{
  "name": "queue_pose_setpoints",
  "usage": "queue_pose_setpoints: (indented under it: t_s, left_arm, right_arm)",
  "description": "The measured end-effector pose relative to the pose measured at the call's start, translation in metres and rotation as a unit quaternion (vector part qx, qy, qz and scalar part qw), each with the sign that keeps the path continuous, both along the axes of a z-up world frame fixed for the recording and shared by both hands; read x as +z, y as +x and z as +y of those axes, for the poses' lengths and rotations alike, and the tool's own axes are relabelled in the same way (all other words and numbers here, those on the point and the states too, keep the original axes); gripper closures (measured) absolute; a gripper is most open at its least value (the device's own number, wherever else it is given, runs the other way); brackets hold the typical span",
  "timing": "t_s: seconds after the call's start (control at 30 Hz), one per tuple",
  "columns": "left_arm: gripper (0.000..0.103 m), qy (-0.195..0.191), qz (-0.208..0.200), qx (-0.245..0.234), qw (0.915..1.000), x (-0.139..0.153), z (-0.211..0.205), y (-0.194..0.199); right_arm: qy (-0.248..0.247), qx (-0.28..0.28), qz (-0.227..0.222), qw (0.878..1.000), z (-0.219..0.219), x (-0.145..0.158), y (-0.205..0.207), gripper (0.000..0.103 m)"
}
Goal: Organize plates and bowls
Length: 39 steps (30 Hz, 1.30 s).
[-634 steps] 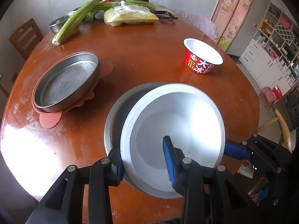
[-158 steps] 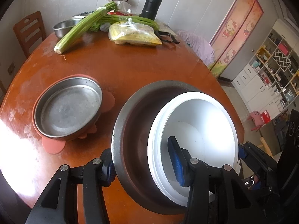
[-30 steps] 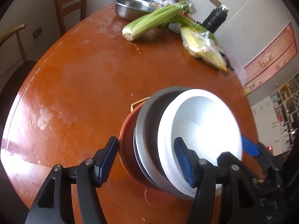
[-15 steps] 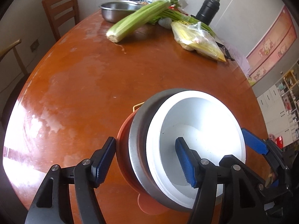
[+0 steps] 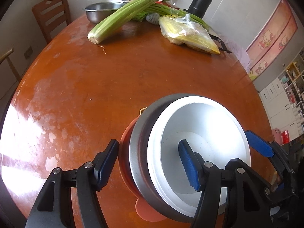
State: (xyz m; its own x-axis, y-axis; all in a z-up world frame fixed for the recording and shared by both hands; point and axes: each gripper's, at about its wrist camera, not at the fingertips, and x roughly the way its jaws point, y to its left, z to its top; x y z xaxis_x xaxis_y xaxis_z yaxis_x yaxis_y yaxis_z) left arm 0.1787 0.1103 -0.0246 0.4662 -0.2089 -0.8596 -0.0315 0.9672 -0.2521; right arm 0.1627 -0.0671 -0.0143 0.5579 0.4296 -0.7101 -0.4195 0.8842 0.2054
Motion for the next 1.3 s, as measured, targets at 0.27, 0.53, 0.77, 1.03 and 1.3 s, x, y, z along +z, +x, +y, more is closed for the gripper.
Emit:
queue_pose_setpoints:
  t_s: [0.27,0.53,0.77,1.03,1.3]
  left_arm:
    - [0.036,0.009,-0.016,0.01,0.9998,0.009,0.009,-0.006]
    - [0.036,0.001,-0.032,0.023,0.9992,0.02,0.021,-0.018]
    - [0.036,0.054,-0.085,0.047,0.9938,0.043,0.02,-0.041]
    - [0.036,0.081,-0.131,0.052,0.9867,0.063,0.012,-0.075]
    - [0.036,0.077,-0.149,0.031,0.9854,0.07,-0.01,-0.113]
  right_arm:
    - [-0.001,-0.01,-0.012,1.0,-0.003,0.003,-0.005,0.029]
    - [-0.005,-0.016,-0.019,1.0,-0.004,0.007,-0.007,0.029]
    - [-0.018,-0.031,-0.04,0.999,-0.007,0.011,-0.013,0.029]
    - [-0.019,-0.032,-0.055,0.998,-0.016,0.019,-0.036,0.029]
    - [-0.007,-0.047,-0.101,0.994,-0.031,0.036,-0.081,0.023]
